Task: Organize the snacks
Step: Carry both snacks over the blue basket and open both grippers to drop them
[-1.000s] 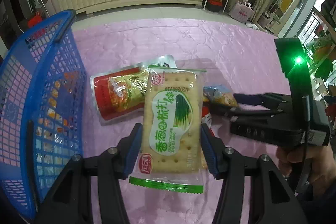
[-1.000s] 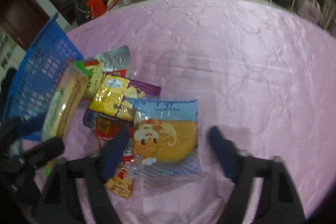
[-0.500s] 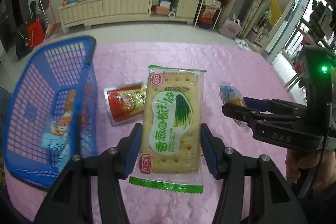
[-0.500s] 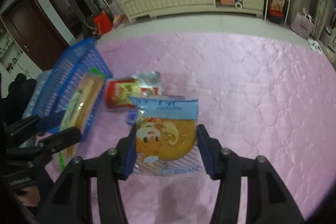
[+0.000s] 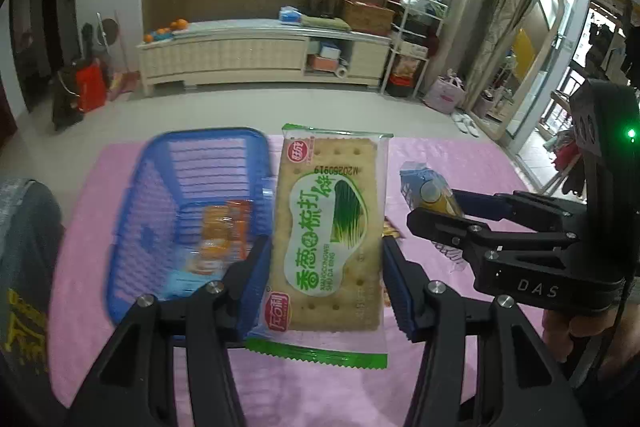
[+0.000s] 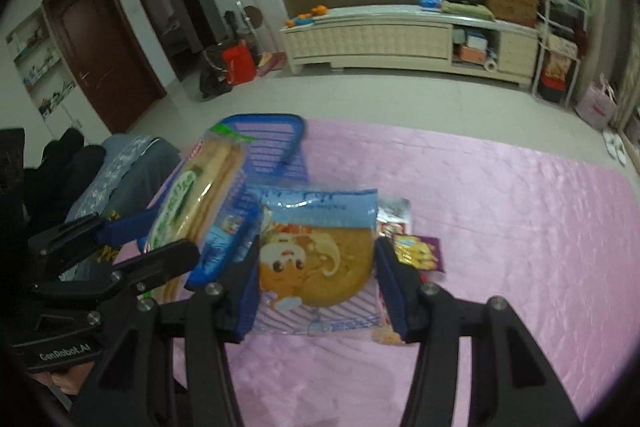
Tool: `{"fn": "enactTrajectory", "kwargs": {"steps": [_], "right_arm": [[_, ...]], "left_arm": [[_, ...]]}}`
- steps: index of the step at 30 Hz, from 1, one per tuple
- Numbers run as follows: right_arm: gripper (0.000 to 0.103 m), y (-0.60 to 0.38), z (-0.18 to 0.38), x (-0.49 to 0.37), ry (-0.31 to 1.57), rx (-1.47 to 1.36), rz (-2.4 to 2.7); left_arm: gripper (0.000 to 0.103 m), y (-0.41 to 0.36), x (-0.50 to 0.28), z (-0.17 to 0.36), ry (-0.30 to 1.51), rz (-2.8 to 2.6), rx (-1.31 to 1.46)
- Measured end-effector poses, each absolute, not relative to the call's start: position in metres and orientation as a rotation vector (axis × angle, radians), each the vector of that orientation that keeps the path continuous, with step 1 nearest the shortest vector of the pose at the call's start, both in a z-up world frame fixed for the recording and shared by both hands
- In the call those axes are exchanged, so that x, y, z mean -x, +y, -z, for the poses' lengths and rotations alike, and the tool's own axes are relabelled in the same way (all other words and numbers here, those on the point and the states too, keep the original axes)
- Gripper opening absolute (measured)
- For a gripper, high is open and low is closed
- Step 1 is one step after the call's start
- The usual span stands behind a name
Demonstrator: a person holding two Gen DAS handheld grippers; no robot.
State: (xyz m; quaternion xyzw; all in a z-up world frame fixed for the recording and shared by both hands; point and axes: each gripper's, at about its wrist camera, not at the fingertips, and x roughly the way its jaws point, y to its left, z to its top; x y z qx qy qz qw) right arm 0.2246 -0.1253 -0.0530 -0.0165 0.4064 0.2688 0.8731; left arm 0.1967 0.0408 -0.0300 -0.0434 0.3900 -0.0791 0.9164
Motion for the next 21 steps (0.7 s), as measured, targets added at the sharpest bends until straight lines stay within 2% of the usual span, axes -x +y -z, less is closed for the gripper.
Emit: {"fn": "enactTrajectory", "kwargs": {"steps": [10,21], "right_arm": [[0.057,-0.026,0.045,-0.227,0.861,0.135,-0.670],[0.057,0.048,0.087,-0.257,0.976,0.221,-0.697]], "left_arm": [[0.052,0.126,-0.191,0.027,0.806,0.053,0.104],[0.052,0.184,-0.202,0.055,0.852,-0.027,0.145]]}}
